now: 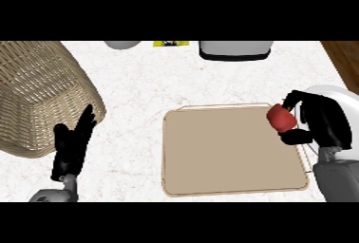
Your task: Pick the bell pepper from the tray and place it in the plate
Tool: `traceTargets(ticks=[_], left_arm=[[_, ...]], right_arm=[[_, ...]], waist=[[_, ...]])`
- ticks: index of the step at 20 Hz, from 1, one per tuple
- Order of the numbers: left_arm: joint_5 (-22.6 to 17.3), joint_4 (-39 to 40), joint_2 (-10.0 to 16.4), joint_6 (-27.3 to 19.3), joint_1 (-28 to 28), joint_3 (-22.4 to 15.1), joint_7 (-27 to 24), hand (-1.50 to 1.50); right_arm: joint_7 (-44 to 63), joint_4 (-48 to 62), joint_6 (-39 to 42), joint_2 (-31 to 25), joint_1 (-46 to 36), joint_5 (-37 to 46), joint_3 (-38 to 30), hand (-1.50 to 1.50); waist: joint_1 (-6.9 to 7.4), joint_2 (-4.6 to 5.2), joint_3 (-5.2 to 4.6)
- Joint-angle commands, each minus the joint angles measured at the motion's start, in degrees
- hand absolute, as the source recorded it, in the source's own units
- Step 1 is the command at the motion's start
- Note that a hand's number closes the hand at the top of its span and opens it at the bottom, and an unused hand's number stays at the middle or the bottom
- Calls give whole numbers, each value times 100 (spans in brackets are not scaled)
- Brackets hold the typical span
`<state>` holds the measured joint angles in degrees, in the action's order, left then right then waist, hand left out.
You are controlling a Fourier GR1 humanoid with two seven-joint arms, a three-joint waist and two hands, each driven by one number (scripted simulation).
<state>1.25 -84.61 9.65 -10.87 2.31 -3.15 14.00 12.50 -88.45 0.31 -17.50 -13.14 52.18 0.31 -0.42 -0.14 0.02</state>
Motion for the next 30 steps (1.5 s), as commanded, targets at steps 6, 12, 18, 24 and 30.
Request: traceTargets(ticks=[6,12,18,24,30], left_arm=[[26,-533,50,151,-484,-73,51,0],[243,134,-270,-29,-117,-50,-280,0],[170,-186,-191,159,-359,46,-225,0],[252,-503,-246,100,-108,-50,289,0],[193,122,-205,246,-25,165,-291,0]], right_arm=[[641,-797,-495,-242,26,81,-1063,150],[920,-411,-137,-479,-502,-238,-1532,150],[-263,1186,-658,-905,-359,-510,-2070,150],[-890,3344,-1012,-1359,-1165,-406,-2276,150],[-1487,4276,-458,-1437,-1097,-731,-2267,150]], waist=[[63,4,-1],[55,14,-3],[66,15,-1],[149,37,6],[100,35,3]])
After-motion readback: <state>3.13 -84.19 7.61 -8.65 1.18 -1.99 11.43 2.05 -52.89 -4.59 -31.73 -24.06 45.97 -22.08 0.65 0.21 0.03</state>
